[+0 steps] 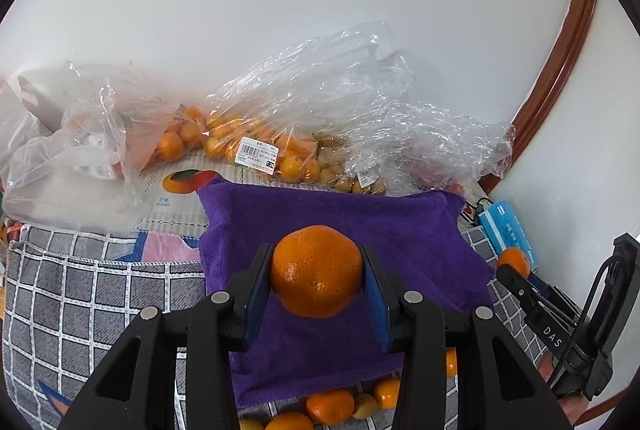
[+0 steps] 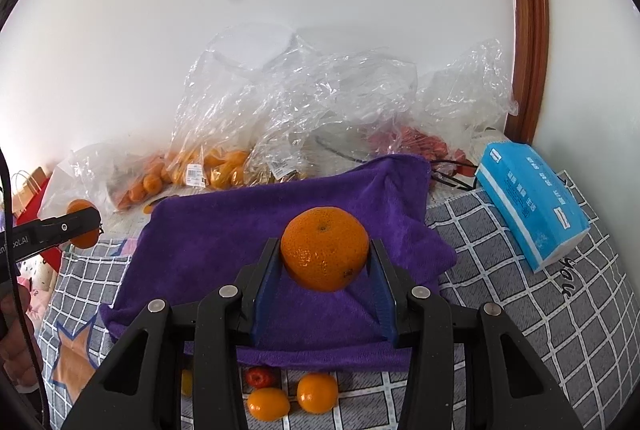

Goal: Organize fruits
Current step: 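Lower and release the left tool's orange on the towel while the right tool releases its orange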

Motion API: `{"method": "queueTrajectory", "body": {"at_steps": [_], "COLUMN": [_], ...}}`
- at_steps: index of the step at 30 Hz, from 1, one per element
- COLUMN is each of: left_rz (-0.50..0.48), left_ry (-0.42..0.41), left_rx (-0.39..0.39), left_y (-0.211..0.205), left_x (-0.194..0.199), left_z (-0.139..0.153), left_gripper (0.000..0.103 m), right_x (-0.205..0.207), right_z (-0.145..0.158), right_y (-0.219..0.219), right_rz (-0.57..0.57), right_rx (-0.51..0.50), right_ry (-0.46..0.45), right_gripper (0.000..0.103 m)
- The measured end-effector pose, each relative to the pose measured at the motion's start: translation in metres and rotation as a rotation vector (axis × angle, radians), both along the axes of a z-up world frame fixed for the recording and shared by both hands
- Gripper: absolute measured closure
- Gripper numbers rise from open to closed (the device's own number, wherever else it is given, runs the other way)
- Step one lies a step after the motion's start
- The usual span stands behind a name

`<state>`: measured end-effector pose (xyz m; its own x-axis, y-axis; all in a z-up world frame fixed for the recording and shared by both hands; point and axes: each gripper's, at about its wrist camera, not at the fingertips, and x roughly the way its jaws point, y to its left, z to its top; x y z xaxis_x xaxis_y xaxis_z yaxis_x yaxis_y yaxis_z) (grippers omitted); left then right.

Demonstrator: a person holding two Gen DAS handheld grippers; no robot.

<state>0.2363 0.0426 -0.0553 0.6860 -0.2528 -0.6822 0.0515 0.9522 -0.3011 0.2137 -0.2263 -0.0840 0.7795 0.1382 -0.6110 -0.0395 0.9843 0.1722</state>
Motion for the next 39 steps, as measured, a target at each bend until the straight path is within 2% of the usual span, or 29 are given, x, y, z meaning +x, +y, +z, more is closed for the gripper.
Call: {"method": "queueTrajectory", "body": {"at_steps": [6, 20, 26, 39], "left_rz": [0.002, -0.027, -0.039, -0.045], "left_ry": [0.029, 0.111, 0.145, 0.189], "left_rx": [-0.011, 0.026, 0.028, 0.036], "left_y": [-0.001, -0.018, -0.024, -0.029], "left_x": [0.019, 0.058, 0.066, 0.072], "left_z": [-0.016, -0.060, -0.077, -0.089], "left_gripper": [0.062, 0.062, 0.062, 0.062], "right_x": [0.017, 0.067, 0.071, 0.076], "right_z": [-0.015, -0.065, -0.074, -0.085], "right_y": [-0.003, -0.008, -0.003, -0.001], "right_rz": [-0.008, -0.004, 0.005, 0.003], "right_rx": [-0.014, -0.031, -0.047, -0.056], "right_ry": [0.024, 0.097, 0.117, 0.159], "right_gripper": [0.060, 0.060, 0.060, 0.060]}}
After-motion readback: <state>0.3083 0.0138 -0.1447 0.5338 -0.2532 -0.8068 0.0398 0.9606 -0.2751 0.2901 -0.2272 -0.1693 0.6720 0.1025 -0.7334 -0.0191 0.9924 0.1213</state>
